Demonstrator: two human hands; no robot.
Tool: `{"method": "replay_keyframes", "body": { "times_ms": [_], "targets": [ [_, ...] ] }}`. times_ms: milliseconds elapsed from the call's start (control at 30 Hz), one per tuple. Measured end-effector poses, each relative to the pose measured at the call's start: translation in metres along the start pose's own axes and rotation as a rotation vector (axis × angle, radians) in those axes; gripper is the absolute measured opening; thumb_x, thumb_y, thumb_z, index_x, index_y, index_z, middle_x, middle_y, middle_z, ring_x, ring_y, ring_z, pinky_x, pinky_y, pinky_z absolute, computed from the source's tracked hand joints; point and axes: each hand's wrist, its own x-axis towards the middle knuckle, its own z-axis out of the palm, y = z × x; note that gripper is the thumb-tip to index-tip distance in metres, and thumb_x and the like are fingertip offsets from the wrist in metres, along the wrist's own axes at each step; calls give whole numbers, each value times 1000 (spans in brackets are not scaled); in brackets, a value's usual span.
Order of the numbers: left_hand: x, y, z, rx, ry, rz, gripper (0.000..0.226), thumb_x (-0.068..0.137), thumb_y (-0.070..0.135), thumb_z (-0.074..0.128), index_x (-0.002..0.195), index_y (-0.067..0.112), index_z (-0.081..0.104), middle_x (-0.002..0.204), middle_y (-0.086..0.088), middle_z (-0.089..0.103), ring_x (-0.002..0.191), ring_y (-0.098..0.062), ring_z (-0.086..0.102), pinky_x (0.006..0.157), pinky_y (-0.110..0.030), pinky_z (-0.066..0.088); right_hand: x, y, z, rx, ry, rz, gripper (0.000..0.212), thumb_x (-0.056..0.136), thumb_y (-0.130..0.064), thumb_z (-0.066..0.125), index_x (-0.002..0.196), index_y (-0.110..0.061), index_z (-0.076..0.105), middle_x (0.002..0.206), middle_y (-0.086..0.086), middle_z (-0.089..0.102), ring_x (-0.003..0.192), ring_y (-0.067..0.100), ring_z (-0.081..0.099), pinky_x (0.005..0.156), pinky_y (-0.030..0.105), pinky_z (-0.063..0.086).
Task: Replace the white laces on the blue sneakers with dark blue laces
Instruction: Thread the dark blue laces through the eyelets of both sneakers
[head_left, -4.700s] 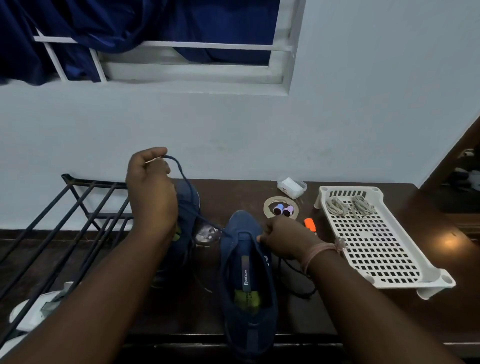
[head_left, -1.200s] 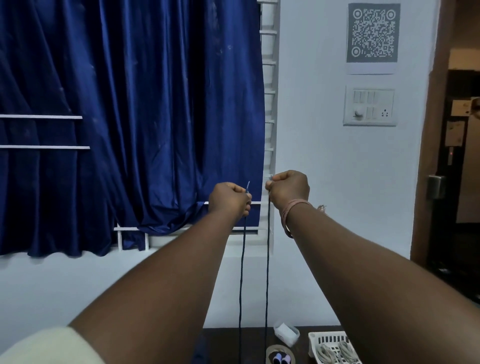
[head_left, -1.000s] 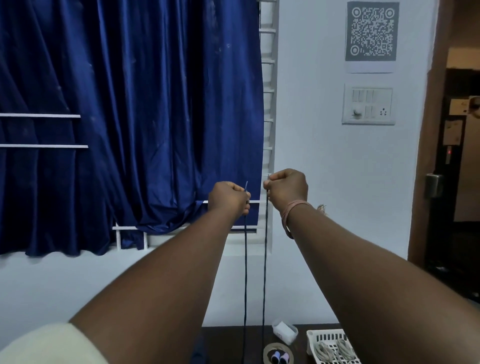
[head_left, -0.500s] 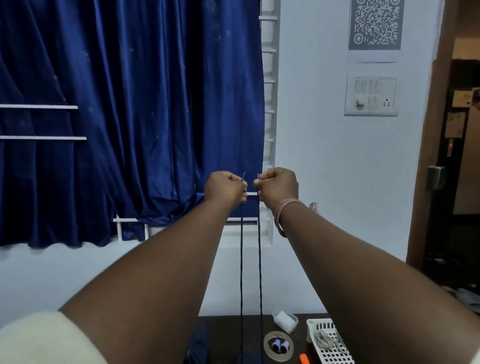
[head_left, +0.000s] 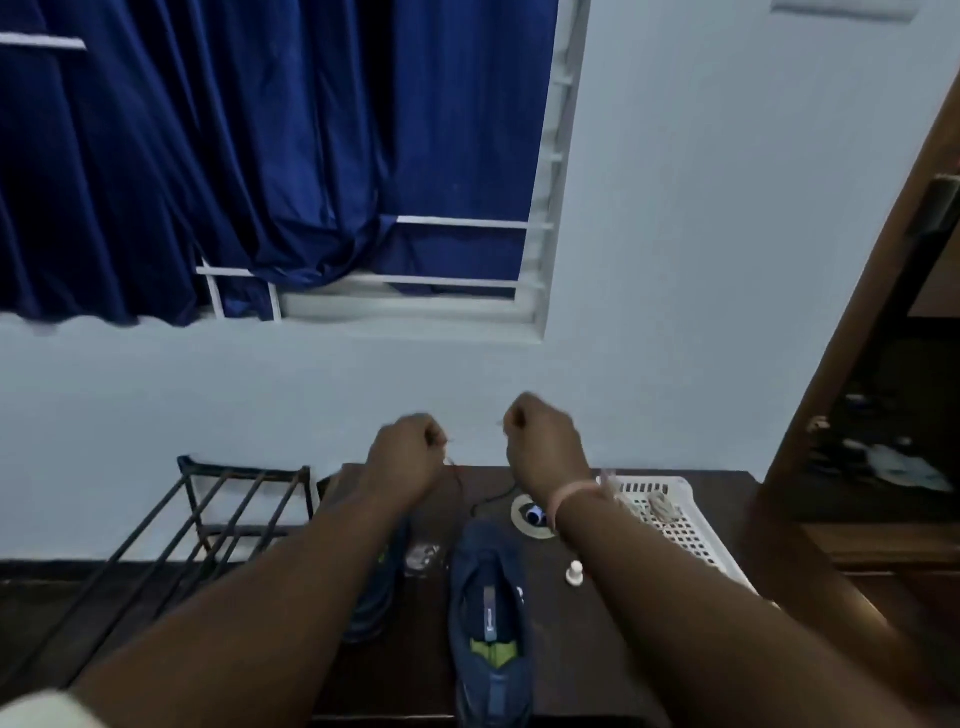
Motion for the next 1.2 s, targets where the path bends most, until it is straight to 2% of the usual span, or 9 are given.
{"method": "replay_keyframes", "body": {
  "times_ms": [133,300,533,700,767,900,1033,1133,1200],
  "targets": [
    [-46,-47,53,195,-191,-94,21,89,12,56,70,20,55,79,-4,66,83,-24,65,66,-29,44,-49,43,53,-70,-147,40,15,83,-9,53,84,-19,64,82,-1,70,80,21,64,71,30,49],
    [-78,-69,92,200,-283,-134,15,88,17,53,79,12,64,89,-12,70,86,-31,67,66,-33,47,-82,67,93,-31,-278,104,16,85,-10,53,78,-16,66,79,4,69,78,24,65,68,36,52],
    [-76,-58,110,-72,-230,-198,30,89,51,64,87,22,71,81,6,71,77,-5,65,71,-26,52,-84,78,103,-39,-226,251,18,88,-23,60,75,-14,67,71,-2,64,65,14,58,53,22,41],
    [-61,-77,109,5,-309,-267,34,91,23,58,59,13,51,68,-16,62,60,-20,55,62,-38,47,-86,88,124,28,-249,396,21,83,-17,54,63,-12,60,65,1,65,64,19,62,59,29,50],
    [-63,-85,111,-23,-293,-304,36,92,23,58,58,13,51,66,-11,60,66,-22,58,61,-36,42,-91,89,134,33,-269,404,22,82,-16,52,61,-12,57,63,1,63,63,19,61,62,34,52],
    [-69,-96,118,-255,-338,-359,28,98,22,52,85,12,75,81,-3,75,82,-19,71,72,-32,52,-97,96,145,69,-251,385,22,81,-17,54,59,-12,57,58,0,60,57,13,58,60,38,54],
    [-73,-95,125,-384,-341,-432,36,98,9,45,91,22,77,82,4,77,81,-16,74,75,-32,59,-95,100,152,74,-206,376,17,81,-22,55,68,-15,65,64,-3,66,62,11,62,61,36,55],
    [-74,-93,126,-361,-337,-455,35,100,9,43,97,23,74,86,10,75,82,-9,71,67,-15,55,-94,100,154,40,-190,333,18,83,-22,54,69,-16,63,65,-4,65,62,9,60,61,37,55],
    [-73,-94,125,-408,-364,-476,35,100,7,43,101,22,75,90,5,77,86,-15,73,78,-28,60,-93,101,155,32,-191,318,19,84,-22,54,68,-17,63,65,-5,64,62,8,60,61,37,55]
  ]
}}
